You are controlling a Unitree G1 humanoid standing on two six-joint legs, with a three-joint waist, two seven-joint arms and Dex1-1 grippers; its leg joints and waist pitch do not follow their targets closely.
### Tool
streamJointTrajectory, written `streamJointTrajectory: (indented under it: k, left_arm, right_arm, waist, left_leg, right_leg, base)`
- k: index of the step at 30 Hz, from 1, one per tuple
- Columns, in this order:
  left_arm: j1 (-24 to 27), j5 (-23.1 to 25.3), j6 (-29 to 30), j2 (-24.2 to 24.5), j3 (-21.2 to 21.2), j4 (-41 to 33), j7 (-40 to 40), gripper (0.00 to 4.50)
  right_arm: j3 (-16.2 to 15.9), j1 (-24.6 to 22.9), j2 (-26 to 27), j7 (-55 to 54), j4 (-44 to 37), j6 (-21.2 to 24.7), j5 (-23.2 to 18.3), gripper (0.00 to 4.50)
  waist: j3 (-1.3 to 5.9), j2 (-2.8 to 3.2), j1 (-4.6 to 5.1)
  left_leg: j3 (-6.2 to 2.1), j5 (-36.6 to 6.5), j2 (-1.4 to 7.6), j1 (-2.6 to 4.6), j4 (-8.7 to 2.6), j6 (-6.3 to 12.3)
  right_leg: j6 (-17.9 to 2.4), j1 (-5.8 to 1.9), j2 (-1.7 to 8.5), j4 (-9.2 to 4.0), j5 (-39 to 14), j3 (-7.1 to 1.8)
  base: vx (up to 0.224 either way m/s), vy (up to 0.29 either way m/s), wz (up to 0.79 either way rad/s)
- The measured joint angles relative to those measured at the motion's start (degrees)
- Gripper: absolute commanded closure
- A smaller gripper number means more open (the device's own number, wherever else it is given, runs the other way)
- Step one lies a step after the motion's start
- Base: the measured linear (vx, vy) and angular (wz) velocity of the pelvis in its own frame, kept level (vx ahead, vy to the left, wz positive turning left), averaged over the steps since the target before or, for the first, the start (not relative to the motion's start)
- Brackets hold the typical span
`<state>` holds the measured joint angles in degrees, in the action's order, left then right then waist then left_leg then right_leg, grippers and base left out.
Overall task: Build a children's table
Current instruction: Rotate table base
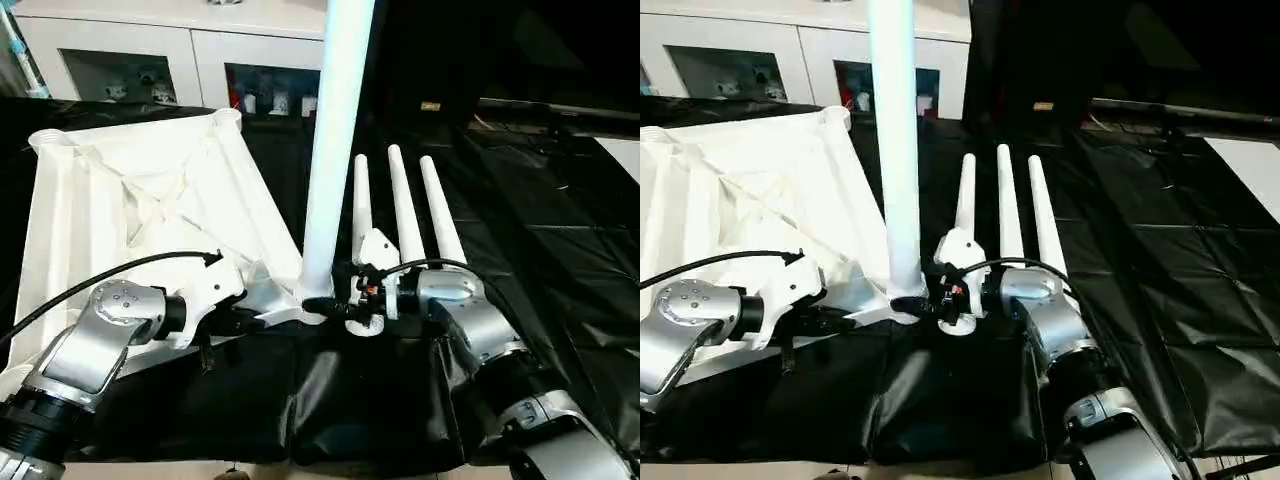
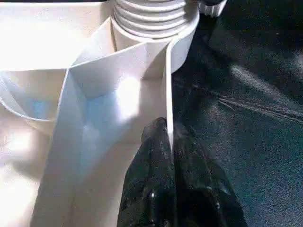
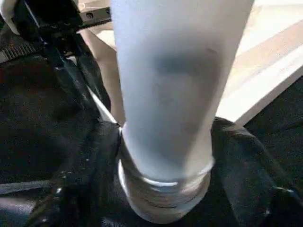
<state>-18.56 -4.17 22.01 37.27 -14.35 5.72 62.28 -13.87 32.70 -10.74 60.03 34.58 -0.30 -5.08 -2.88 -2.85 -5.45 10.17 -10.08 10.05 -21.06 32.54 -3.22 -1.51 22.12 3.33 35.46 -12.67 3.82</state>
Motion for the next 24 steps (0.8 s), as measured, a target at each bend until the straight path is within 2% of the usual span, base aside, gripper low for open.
streamJointTrajectory:
  k: [1,5,18,21,24]
  left_arm:
    - [0.00,0.05,0.00,0.00,0.00,0.01,0.00,4.50]
    - [0.00,0.16,0.00,-0.01,-0.04,0.07,-0.03,4.50]
    - [0.03,0.56,0.04,-0.03,-0.07,0.12,-0.19,4.50]
    - [-0.14,0.59,1.45,-1.54,0.64,0.75,-2.34,4.50]
    - [-2.10,1.99,4.38,-6.34,1.10,2.87,-7.97,4.50]
  right_arm:
    - [-0.02,0.00,0.08,-0.07,0.10,-0.15,0.12,1.70]
    - [-0.17,0.00,0.55,-0.13,0.48,-0.51,0.40,1.87]
    - [-0.09,0.00,1.50,-1.26,1.86,-2.07,0.89,1.90]
    - [1.02,0.00,3.70,-5.81,2.65,-0.29,0.99,1.91]
    - [3.86,-0.04,6.48,-14.00,4.51,1.49,1.02,1.91]
  waist:
    - [0.00,-0.01,0.02]
    - [0.01,-0.02,0.05]
    - [0.04,-0.07,0.23]
    - [0.07,-0.11,0.50]
    - [0.05,-0.08,0.49]
  left_leg:
    - [0.00,0.00,0.01,0.00,0.04,0.00]
    - [-0.02,0.00,0.02,0.01,0.15,0.00]
    - [-0.05,0.00,0.06,0.05,0.42,-0.01]
    - [-0.05,0.06,0.08,0.17,0.47,-0.10]
    - [-0.05,0.09,0.07,0.49,0.46,-0.15]
  right_leg:
    - [0.00,0.00,0.00,0.05,0.00,0.00]
    - [0.00,0.00,0.00,0.21,0.00,-0.01]
    - [0.00,0.00,0.01,0.52,0.00,-0.01]
    - [-0.09,-0.03,0.01,0.67,0.06,-0.04]
    - [-0.26,-0.25,0.01,0.68,0.17,-0.06]
  base:
    - [0.000,0.000,0.00]
    - [0.000,0.000,0.00]
    - [0.000,0.000,0.00]
    - [0.000,0.000,0.00]
    - [0.000,0.000,0.00]
